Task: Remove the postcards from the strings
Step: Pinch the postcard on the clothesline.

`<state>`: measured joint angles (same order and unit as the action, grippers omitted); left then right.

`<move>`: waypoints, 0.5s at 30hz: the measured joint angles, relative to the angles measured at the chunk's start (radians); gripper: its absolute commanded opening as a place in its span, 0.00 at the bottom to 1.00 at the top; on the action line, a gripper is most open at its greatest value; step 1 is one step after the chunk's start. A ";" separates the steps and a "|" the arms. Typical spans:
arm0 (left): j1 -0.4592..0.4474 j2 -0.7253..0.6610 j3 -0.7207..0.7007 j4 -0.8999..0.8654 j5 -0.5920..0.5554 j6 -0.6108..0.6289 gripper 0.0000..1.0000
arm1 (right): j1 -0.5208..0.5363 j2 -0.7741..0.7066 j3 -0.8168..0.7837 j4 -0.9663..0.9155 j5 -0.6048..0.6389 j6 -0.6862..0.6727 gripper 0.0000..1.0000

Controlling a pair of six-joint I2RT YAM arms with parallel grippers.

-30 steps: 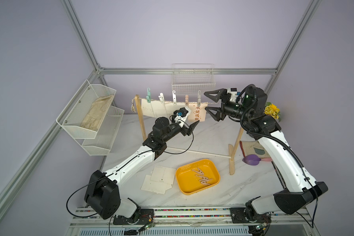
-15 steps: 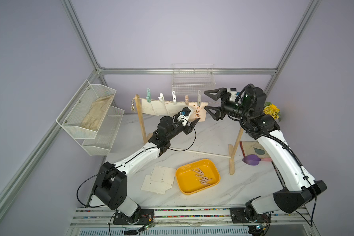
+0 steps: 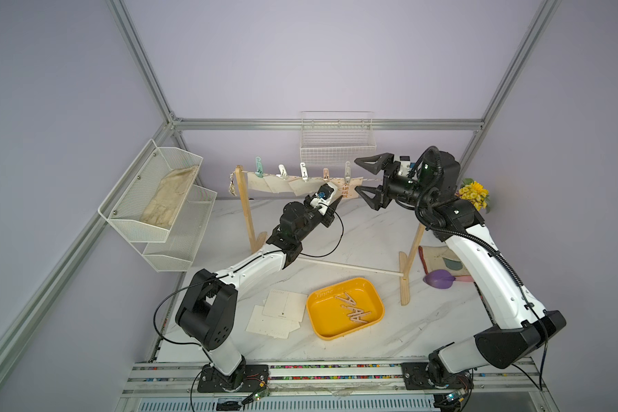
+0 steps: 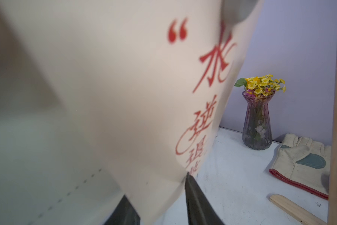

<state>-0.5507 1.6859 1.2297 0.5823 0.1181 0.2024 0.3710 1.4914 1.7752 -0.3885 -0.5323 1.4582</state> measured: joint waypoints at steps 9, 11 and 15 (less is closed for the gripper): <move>0.001 0.053 0.014 0.099 -0.066 0.076 0.25 | 0.000 0.008 -0.014 0.032 0.019 0.050 0.87; 0.001 0.056 0.014 0.118 -0.076 0.089 0.25 | 0.002 0.010 -0.019 0.039 0.024 0.059 0.84; 0.001 0.056 0.014 0.154 -0.090 0.106 0.24 | 0.012 0.014 -0.030 0.049 0.042 0.079 0.80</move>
<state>-0.5499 1.7420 1.2438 0.7364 0.0277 0.3080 0.3828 1.5059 1.7451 -0.3393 -0.4904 1.5372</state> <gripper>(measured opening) 0.239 0.818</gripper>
